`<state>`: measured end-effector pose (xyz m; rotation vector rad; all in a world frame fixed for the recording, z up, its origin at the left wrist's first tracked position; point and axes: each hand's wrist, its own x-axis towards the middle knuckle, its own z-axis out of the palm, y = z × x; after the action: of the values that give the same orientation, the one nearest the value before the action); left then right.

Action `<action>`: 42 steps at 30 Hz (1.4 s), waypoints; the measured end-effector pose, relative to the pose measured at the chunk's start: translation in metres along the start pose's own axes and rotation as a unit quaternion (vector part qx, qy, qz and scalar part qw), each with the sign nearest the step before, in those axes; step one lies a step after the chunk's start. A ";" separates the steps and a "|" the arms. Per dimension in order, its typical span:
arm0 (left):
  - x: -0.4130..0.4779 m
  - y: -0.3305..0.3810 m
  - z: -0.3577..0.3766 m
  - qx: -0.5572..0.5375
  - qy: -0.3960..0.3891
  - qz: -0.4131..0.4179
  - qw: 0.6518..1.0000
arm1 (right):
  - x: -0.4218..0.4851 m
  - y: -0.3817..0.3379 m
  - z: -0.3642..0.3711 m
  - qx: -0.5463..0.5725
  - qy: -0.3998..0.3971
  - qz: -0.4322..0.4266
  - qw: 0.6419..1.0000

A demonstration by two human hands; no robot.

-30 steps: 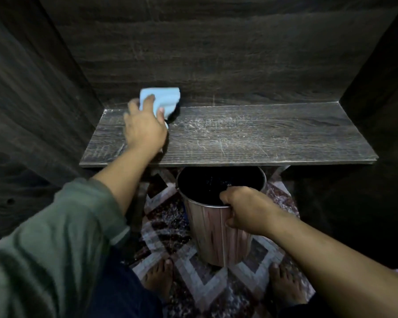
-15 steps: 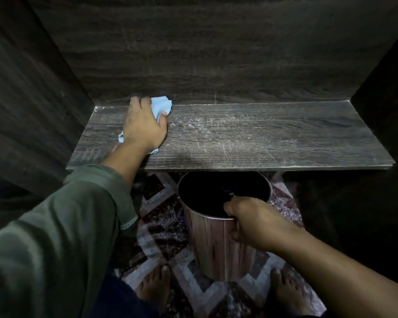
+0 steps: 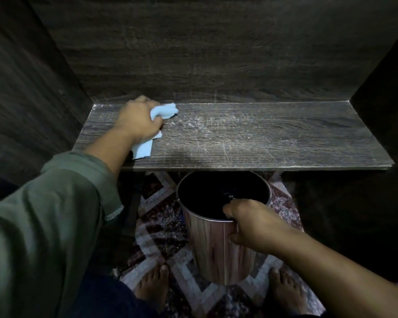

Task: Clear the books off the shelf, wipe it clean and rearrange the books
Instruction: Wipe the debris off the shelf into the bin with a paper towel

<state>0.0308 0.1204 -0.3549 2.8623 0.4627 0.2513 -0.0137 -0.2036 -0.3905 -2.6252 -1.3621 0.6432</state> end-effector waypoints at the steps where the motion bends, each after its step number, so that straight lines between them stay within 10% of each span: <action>1: -0.005 0.005 -0.001 -0.016 -0.012 0.021 1.000 | 0.000 0.000 0.000 -0.002 0.000 -0.001 1.000; 8: 0.001 0.031 0.005 -0.022 0.144 0.017 0.989 | 0.000 0.001 -0.005 0.005 0.005 -0.003 1.000; 20: 0.014 0.021 -0.017 -0.042 -0.076 0.013 0.996 | 0.001 0.001 -0.004 0.002 0.006 -0.004 1.000; 26: -0.009 -0.046 -0.028 0.052 0.152 -0.039 0.986 | 0.004 -0.002 -0.002 0.012 0.007 -0.007 1.000; 33: -0.011 -0.089 -0.010 0.040 0.053 -0.126 0.990 | 0.004 -0.005 -0.002 0.005 0.024 -0.012 1.000; 42: -0.030 -0.047 -0.009 0.004 0.114 -0.133 0.984 | 0.008 -0.011 -0.003 -0.031 0.037 -0.012 0.999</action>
<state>-0.0127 0.1562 -0.3621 2.7478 0.8817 0.5320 -0.0163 -0.1903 -0.3877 -2.6474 -1.4111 0.5040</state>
